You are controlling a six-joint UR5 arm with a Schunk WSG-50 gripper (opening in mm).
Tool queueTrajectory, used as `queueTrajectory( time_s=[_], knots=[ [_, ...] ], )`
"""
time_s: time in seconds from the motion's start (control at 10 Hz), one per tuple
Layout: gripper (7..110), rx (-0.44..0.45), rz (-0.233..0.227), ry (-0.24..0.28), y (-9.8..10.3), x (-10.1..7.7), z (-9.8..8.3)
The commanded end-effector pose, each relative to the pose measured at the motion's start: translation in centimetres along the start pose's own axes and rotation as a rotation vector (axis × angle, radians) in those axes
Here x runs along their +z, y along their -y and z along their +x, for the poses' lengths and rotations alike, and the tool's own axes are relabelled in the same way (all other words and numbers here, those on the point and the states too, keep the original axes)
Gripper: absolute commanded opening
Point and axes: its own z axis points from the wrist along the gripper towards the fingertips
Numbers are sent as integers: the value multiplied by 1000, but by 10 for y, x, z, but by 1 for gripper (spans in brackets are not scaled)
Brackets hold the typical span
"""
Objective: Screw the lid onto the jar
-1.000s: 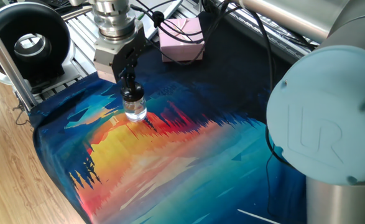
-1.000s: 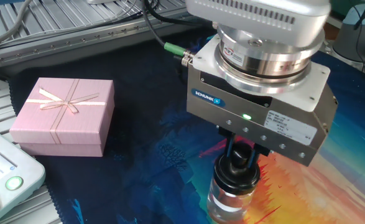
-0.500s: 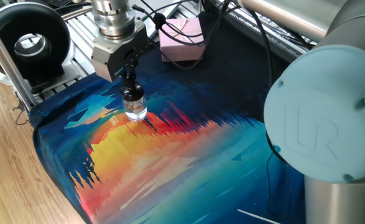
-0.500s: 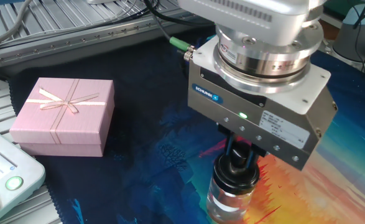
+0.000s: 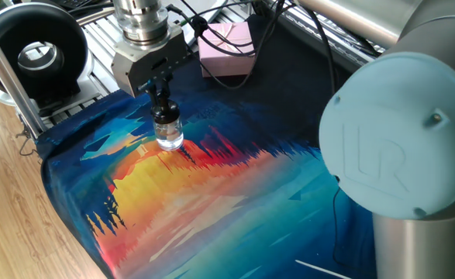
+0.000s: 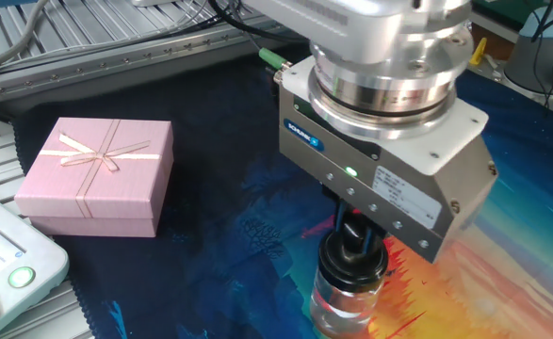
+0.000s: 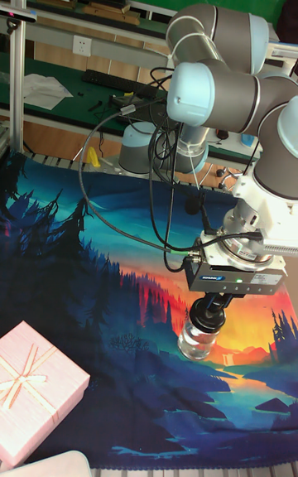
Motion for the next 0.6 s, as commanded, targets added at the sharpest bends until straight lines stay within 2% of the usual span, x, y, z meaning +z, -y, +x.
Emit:
queueTrajectory(
  time_s=[0.0,0.1,0.3,0.5],
  knots=[
    [7,68,-38,-5,-5,-1,-4],
    [7,89,-41,-5,-5,-1,-5],
    [7,122,-74,-7,-12,-1,-6],
    [7,139,-71,-1,-10,-1,-8]
  ],
)
